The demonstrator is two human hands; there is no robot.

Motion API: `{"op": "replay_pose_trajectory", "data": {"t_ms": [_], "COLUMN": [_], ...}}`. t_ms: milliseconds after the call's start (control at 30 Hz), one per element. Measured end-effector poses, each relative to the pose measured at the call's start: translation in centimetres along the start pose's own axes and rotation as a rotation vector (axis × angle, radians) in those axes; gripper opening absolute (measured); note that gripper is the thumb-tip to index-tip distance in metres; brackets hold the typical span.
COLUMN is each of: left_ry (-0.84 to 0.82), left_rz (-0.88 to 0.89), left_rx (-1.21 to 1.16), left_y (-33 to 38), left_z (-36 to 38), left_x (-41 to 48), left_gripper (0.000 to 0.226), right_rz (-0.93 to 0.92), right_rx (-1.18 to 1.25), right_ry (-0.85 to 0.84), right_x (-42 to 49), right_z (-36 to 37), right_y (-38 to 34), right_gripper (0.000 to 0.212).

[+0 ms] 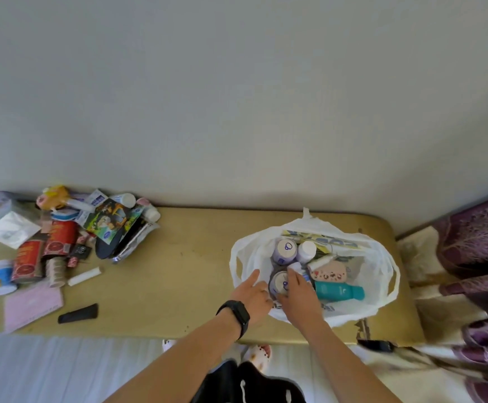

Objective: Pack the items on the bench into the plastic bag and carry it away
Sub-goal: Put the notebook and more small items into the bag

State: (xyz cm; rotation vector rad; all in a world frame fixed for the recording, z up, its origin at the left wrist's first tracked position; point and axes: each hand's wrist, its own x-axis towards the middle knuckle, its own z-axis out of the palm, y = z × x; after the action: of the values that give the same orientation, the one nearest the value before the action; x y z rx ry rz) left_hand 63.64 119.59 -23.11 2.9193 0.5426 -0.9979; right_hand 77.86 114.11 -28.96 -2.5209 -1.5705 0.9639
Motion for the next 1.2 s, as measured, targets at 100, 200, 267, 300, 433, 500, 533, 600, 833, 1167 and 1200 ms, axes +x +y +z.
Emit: {"op": "replay_pose_trajectory", "data": {"t_ms": [100,200,267,300,433,500,533,600,833,1167,1200], "left_ry": [0.101,0.395,0.496,0.51,0.403,0.329,0.294,0.238,0.203,0.199,0.223], "left_rz": [-0.007,-0.111,-0.271,-0.399,-0.822,-0.938,-0.99,-1.092,-1.316,-1.515,-1.532], "left_rx": [-0.117,-0.395,-0.679,-0.821,-1.179,-1.286,-1.328,-1.408,-1.525,-1.583,-1.609], "left_y": [0.2,0.6,0.6,0.6,-0.5,-1.0,-1.4,-2.4,-8.8,-21.3,-22.4], "left_z": [1.2,3.2,4.0,4.5,9.6,13.4,15.3,18.8,30.5,40.8,41.2], "left_x": [-0.5,-2.0,-4.2,-5.7,-12.0,-15.8,-17.6,-21.0,-30.5,-36.8,-36.7], "left_gripper": [0.036,0.049,0.051,0.051,0.051,0.052,0.053,0.054,0.054,0.066,0.067], "right_rz": [0.007,-0.046,-0.109,-0.145,-0.322,-0.406,-0.444,-0.483,-0.621,-0.617,-0.595], "right_rx": [0.071,0.108,0.153,0.194,0.278,0.28,0.281,0.271,-0.037,-0.416,-0.461], "right_ry": [-0.001,0.118,0.246,0.311,0.408,0.314,0.253,0.136,-0.228,-0.419,-0.413], "right_x": [-0.4,-2.6,-4.9,-6.2,-10.7,-12.0,-12.3,-12.6,-10.6,-7.3,-6.8], "right_z": [-0.5,-1.8,-2.2,-2.2,-1.0,0.7,1.7,3.9,11.9,21.3,22.1], "right_y": [1.0,1.0,0.2,-0.5,-5.5,-9.2,-11.1,-14.9,-29.6,-47.3,-48.2], "right_gripper": [0.075,0.052,0.039,0.034,0.035,0.032,0.031,0.029,0.038,0.051,0.05]}}
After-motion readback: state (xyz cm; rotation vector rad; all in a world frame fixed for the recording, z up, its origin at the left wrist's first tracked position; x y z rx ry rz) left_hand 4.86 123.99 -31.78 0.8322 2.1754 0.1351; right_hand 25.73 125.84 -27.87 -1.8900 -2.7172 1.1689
